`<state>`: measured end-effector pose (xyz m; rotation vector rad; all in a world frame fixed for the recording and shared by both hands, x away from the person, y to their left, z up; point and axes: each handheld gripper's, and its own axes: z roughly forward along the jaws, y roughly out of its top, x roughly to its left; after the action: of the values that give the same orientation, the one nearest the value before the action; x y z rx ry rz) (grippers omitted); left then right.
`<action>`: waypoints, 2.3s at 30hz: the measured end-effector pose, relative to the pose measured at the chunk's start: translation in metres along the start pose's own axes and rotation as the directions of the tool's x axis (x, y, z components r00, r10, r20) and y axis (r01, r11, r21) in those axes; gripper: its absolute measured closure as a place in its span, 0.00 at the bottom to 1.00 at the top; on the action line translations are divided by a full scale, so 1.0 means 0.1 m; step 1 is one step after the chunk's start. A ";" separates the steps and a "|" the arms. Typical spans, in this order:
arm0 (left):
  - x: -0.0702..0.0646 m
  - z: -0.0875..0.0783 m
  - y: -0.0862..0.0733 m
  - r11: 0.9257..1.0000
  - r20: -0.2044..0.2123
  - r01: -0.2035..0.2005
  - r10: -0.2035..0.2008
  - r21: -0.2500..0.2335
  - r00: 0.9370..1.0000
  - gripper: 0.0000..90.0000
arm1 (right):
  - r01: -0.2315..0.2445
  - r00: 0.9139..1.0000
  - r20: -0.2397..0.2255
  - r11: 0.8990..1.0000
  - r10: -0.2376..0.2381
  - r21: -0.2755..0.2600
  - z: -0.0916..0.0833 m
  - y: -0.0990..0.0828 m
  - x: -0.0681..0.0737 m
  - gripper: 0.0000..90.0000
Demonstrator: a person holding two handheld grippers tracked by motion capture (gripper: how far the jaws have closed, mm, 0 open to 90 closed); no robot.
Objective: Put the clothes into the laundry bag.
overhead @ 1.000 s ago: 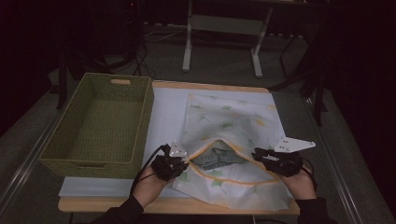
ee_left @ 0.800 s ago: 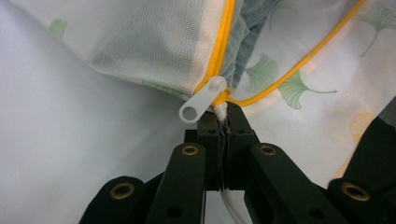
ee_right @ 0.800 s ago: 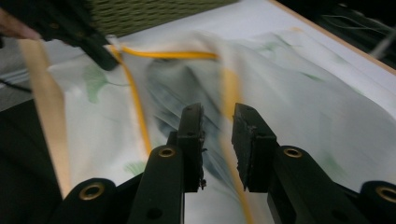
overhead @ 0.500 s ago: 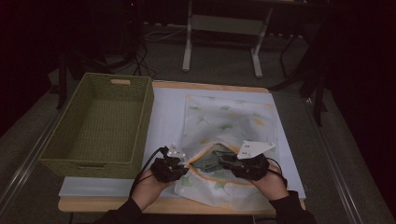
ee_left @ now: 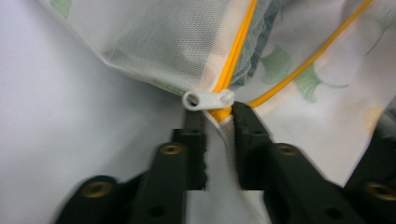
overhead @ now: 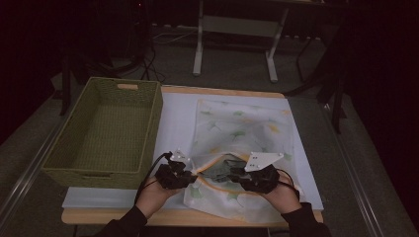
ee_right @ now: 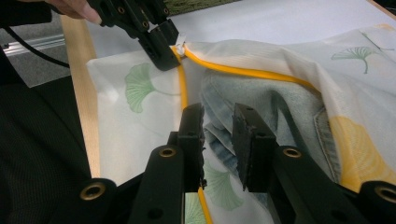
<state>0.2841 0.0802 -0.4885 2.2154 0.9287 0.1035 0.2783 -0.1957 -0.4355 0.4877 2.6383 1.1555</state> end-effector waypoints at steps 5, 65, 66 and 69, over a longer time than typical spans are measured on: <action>-0.07 0.01 0.00 0.998 -0.023 -0.060 0.060 -0.013 0.998 0.97 | 0.010 1.000 -0.015 1.000 -0.010 0.001 0.03 0.03 0.03 0.81; -0.26 0.04 0.14 0.982 -0.011 -0.186 0.186 -0.020 0.983 0.97 | 0.150 0.983 -0.130 0.980 -0.133 0.133 0.69 0.44 0.09 0.91; -0.26 0.05 0.14 0.982 -0.012 -0.188 0.188 -0.020 0.982 0.97 | 0.151 0.983 -0.128 0.979 -0.134 0.138 0.69 0.44 0.10 0.91; -0.26 0.04 0.14 0.983 -0.017 -0.184 0.183 -0.016 0.983 0.97 | 0.160 0.983 -0.116 0.976 -0.144 0.145 0.69 0.45 0.11 0.92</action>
<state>0.2745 0.0543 -0.4776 2.2833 0.7270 0.2141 0.3001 -0.1164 -0.4486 0.2512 2.8124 0.9619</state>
